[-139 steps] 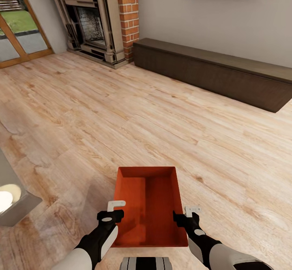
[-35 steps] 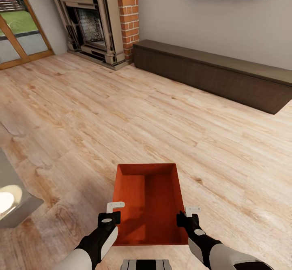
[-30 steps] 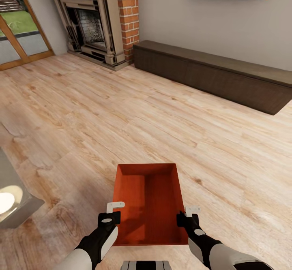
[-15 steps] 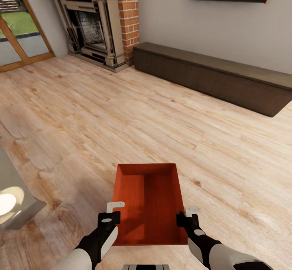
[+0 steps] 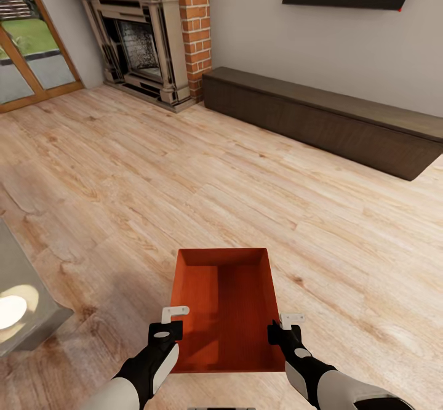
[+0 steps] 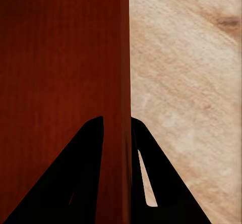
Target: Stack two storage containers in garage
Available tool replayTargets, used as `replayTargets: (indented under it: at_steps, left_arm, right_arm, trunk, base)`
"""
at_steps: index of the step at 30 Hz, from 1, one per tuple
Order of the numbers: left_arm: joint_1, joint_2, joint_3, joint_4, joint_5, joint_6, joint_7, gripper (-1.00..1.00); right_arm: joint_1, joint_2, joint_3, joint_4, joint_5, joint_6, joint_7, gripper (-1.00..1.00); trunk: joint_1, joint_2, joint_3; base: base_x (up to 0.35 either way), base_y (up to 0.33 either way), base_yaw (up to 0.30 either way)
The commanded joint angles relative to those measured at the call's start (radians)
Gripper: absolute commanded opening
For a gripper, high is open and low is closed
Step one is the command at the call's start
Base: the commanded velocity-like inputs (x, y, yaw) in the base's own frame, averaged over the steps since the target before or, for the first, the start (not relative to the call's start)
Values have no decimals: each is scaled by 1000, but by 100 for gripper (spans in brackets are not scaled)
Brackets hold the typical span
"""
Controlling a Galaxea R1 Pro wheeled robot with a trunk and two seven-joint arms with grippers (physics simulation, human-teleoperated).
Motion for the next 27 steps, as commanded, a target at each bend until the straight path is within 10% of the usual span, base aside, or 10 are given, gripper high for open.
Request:
replayTargets:
  at_steps: [1, 27]
  left_arm:
    - [0, 0, -10, -2, 7, 6, 10, -100]
    - [0, 1, -12, -3, 7, 4, 10, -100]
  right_arm:
    - [-1, 4, -4, 1, 4, -2, 1, -100]
    - [1, 4, -4, 2, 1, 0, 1, -100]
  trunk:
    - [-4, 7, 3]
    - [-104, 189, 84]
  base:
    - [0, 0, 0]
    - [0, 0, 0]
